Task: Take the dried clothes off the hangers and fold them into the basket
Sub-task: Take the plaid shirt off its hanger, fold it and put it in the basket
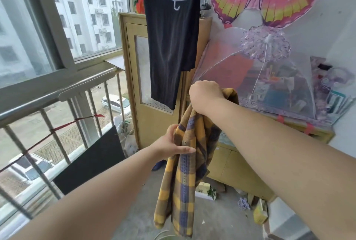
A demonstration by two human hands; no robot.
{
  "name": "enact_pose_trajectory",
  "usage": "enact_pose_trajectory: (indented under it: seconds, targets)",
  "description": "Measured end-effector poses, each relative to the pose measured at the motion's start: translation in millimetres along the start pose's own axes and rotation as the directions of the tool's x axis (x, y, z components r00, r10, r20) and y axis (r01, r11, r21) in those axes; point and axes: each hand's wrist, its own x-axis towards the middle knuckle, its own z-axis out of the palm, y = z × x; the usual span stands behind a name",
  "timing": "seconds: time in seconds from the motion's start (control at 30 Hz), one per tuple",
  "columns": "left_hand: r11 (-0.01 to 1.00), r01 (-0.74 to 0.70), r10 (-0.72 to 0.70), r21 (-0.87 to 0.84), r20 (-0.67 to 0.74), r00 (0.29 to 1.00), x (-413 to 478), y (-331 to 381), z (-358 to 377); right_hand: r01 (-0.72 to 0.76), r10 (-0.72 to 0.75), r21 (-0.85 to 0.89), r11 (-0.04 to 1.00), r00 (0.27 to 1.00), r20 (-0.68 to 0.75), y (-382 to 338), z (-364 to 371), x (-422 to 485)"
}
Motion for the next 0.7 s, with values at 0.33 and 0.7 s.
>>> enact_pose_trajectory:
  seconds: [0.33, 0.7]
  targets:
    - [0.925, 0.213, -0.079, 0.315, -0.389, 0.918, 11, -14, 12, -0.111, 0.111, 0.022, 0.994, 0.994, 0.014, 7, -4, 2]
    - [0.504, 0.015, 0.145, 0.864, -0.102, 0.984, 1, 9, -69, 0.117, -0.115, 0.001, 0.993, 0.977, 0.181, 6, -6, -7]
